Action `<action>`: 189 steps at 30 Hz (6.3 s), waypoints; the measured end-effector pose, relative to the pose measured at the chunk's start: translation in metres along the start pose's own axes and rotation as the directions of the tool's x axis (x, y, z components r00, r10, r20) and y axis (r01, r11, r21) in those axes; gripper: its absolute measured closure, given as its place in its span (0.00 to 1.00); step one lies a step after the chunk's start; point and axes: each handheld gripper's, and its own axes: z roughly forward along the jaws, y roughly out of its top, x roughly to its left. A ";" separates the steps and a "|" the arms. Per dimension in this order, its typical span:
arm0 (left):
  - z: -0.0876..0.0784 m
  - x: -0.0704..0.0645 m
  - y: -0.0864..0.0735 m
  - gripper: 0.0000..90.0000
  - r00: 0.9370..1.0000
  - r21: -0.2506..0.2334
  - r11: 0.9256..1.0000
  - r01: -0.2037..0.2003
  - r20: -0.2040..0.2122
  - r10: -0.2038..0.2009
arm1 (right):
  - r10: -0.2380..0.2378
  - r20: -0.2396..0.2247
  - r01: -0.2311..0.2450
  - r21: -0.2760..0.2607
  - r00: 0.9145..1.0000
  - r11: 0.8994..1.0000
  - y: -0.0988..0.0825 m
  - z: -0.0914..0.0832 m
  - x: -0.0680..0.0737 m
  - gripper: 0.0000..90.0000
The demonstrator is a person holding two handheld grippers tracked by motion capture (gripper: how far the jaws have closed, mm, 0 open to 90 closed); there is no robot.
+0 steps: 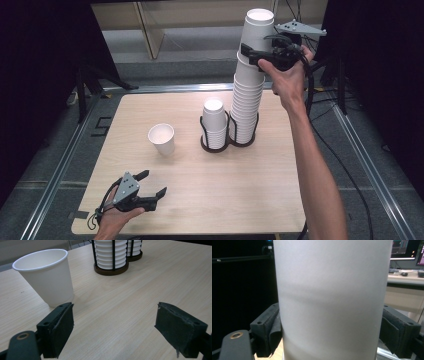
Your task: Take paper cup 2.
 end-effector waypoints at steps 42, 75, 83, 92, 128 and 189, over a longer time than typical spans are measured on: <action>0.002 -0.002 0.000 0.16 1.000 0.020 1.000 -0.001 0.000 0.001 | -0.061 -0.170 0.047 -0.086 0.984 0.995 -0.036 -0.109 0.044 0.18; 0.021 -0.021 0.011 0.16 1.000 -0.068 0.998 -0.003 0.020 0.004 | 0.063 -0.399 -0.006 0.143 0.915 0.990 -0.199 -0.046 0.117 0.19; 0.040 -0.031 0.022 0.16 0.997 -0.119 0.992 -0.042 0.057 0.049 | 0.063 -0.421 0.006 0.161 0.905 0.987 -0.212 -0.034 0.133 0.19; 0.050 -0.038 0.024 0.16 0.989 -0.169 0.985 -0.037 0.135 0.060 | 0.051 -0.468 0.029 0.161 0.882 0.986 -0.227 -0.021 0.148 0.19; 0.043 -0.040 0.027 0.15 0.975 -0.148 0.989 0.011 0.221 0.022 | 0.064 -0.549 0.047 0.185 0.834 0.982 -0.250 -0.006 0.171 0.20; 0.041 -0.042 0.029 0.14 0.968 -0.134 0.990 -0.046 0.239 0.077 | 0.037 -0.617 0.094 0.178 0.786 0.979 -0.254 -0.007 0.189 0.13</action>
